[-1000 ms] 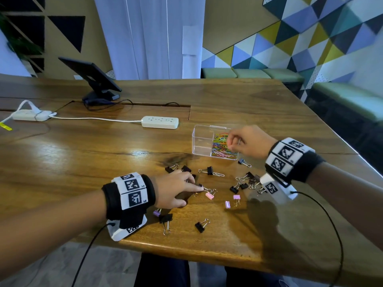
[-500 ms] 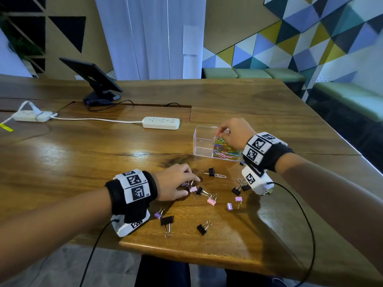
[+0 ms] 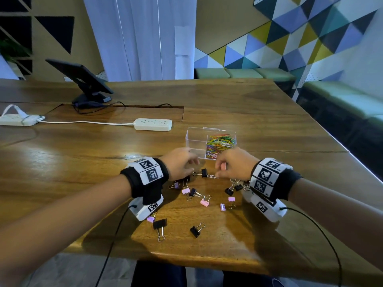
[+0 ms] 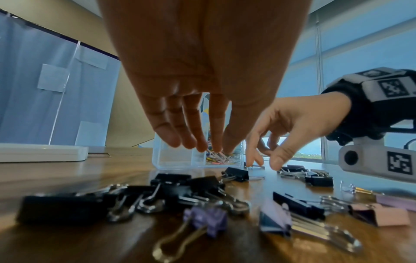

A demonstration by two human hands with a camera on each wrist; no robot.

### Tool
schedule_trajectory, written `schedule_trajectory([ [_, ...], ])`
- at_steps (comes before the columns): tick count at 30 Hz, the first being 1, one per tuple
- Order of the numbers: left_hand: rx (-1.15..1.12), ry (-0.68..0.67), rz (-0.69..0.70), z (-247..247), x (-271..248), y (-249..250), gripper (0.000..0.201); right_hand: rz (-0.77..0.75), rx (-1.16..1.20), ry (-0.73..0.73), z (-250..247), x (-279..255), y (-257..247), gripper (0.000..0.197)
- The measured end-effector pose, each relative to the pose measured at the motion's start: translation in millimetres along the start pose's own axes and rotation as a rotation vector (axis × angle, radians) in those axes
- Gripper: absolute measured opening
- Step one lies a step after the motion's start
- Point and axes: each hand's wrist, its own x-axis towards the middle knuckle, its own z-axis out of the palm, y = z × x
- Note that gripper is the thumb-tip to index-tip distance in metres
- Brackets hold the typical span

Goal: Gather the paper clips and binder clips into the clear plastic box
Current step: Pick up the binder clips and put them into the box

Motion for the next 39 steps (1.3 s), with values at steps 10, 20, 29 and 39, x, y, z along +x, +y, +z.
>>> schedule_trajectory([
  [10, 0.115, -0.143, 0.043, 10.9, 14.2, 12.9, 0.041, -0.103, -0.006, -0.11, 16.0, -14.2, -28.6, 0.014],
  [20, 0.077, -0.138, 0.014, 10.5, 15.8, 11.7, 0.026, -0.089, 0.04, -0.207, 18.7, -24.3, -26.7, 0.015],
  [29, 0.081, -0.095, -0.039, -0.2, 6.9, 2.6, 0.036, -0.058, 0.04, -0.245, 18.0, -15.7, -23.8, 0.013],
  [39, 0.132, -0.186, -0.356, -5.9, -17.3, -29.1, 0.046, -0.088, 0.025, -0.242, 9.6, -10.4, -24.3, 0.014],
])
